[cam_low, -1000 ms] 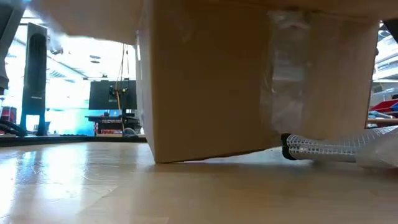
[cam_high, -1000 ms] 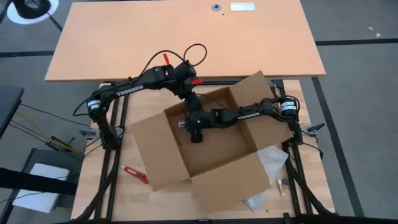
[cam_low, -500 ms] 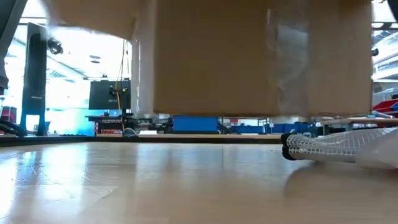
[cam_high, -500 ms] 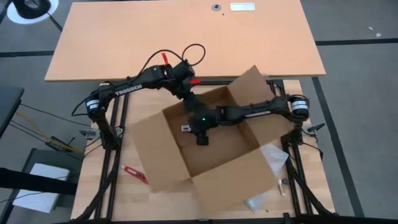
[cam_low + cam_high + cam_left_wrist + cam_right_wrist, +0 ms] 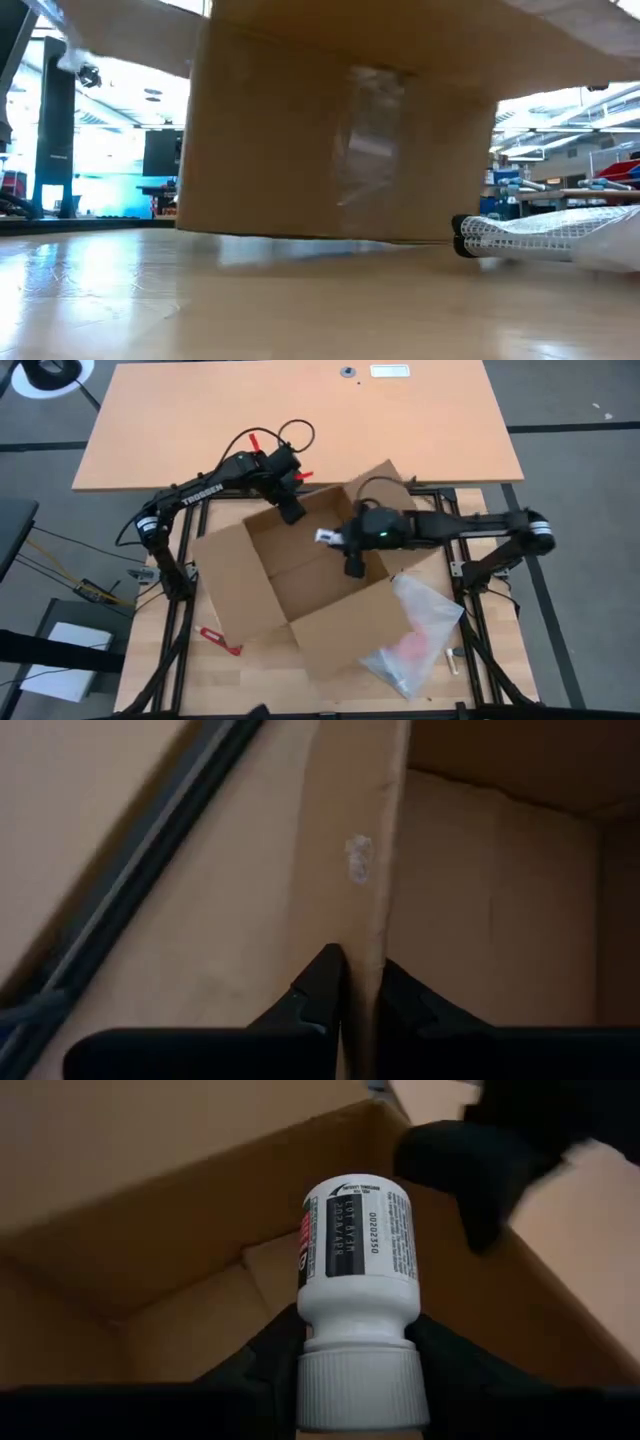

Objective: Unpack boxes
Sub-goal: Remove the white medicine bottle from the box

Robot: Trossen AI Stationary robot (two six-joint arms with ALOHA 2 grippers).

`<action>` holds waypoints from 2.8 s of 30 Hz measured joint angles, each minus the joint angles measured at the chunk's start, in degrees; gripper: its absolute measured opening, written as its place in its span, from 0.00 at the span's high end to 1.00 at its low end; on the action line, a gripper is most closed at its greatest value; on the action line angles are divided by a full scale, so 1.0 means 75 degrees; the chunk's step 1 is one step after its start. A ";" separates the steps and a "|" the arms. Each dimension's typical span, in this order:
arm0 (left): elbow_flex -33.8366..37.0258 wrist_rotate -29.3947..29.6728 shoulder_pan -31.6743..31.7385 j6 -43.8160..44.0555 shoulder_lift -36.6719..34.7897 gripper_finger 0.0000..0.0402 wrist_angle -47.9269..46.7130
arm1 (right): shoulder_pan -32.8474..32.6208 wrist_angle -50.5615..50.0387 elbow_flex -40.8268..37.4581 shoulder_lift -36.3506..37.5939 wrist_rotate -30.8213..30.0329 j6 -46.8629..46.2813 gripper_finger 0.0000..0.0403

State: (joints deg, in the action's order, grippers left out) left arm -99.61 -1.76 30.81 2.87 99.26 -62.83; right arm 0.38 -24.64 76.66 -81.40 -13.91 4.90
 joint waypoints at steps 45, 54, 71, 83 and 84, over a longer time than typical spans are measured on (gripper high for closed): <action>-0.3272 -0.0430 -0.1693 0.0847 -0.0460 0.54 -0.0771 | -0.2698 -0.0601 -0.3747 0.0166 0.0425 -0.1118 0.65; -0.1166 -0.0484 -0.4057 0.2058 -0.0440 0.54 0.0376 | -0.1885 0.0571 -0.3952 -0.1437 0.1098 0.0650 0.65; 0.3417 -0.0079 -0.4767 0.2490 -0.0431 0.54 0.4874 | -0.1870 0.0560 -0.3944 -0.1685 0.1132 -0.0212 0.64; 0.3870 -0.0318 -0.4078 0.2634 0.0158 0.54 0.7279 | -0.1873 0.0585 -0.3949 -0.1691 0.1127 0.0032 0.55; 0.3870 -0.0321 -0.4135 0.2649 0.0385 0.54 0.7480 | -0.1871 0.0580 -0.3949 -0.1683 0.1125 0.0042 0.53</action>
State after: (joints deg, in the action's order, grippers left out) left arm -70.59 -4.17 -0.20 22.74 102.15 -6.73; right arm -13.65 -20.29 47.05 -94.03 -5.48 5.22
